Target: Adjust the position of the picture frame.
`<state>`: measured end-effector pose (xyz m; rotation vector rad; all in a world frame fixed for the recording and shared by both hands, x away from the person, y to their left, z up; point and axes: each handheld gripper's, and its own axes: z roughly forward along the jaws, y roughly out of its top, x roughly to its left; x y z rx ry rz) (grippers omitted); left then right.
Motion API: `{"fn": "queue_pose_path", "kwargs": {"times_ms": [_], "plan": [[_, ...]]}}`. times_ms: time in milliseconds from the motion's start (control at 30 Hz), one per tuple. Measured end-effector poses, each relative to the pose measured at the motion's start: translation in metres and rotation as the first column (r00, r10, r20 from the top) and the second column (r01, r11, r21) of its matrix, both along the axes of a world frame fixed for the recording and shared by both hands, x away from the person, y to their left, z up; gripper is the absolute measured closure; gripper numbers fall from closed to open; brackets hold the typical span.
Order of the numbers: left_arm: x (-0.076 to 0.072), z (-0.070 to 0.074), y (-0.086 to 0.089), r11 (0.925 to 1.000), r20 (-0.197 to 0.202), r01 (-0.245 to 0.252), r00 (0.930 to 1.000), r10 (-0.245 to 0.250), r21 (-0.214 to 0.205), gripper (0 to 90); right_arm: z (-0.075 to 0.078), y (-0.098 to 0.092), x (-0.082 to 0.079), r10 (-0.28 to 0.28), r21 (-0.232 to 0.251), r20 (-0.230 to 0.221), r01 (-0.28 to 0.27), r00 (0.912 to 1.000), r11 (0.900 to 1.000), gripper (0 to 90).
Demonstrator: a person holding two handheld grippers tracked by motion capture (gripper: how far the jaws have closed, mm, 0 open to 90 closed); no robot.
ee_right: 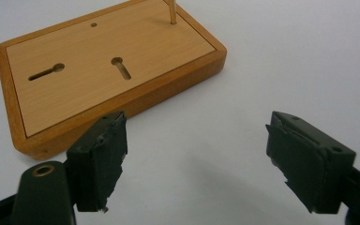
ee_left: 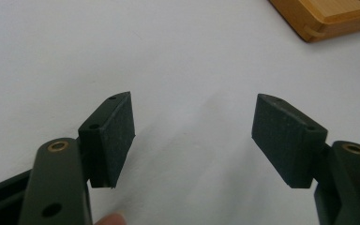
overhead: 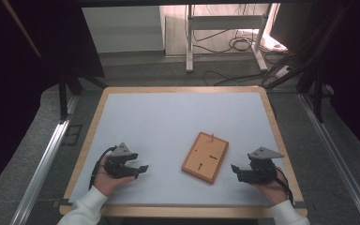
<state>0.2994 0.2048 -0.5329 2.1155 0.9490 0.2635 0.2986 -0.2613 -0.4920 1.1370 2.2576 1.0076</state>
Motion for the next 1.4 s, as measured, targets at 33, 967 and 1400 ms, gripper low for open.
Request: {"fn": "queue_pose_path", "kwargs": {"times_ms": [33,967,1400], "plan": [[0.000,0.000,0.000,1.0000,-0.002,0.001,1.0000,-0.001,-0.001,29.8,0.001,0.001,0.001,0.003,0.001,-0.002,-0.003,1.0000,1.0000,22.5],[0.000,0.000,0.000,0.9999,-0.003,0.012,0.9999,-0.012,0.004,29.8,0.014,0.054,0.058,0.058,-0.029,0.012,-0.058,0.9982,0.9979,33.5],[0.000,-0.001,-0.001,0.9999,-0.005,0.014,0.9999,-0.014,0.006,29.8,0.003,0.072,0.083,0.080,-0.043,-0.017,-0.080,0.9967,0.9958,44.8]]}}
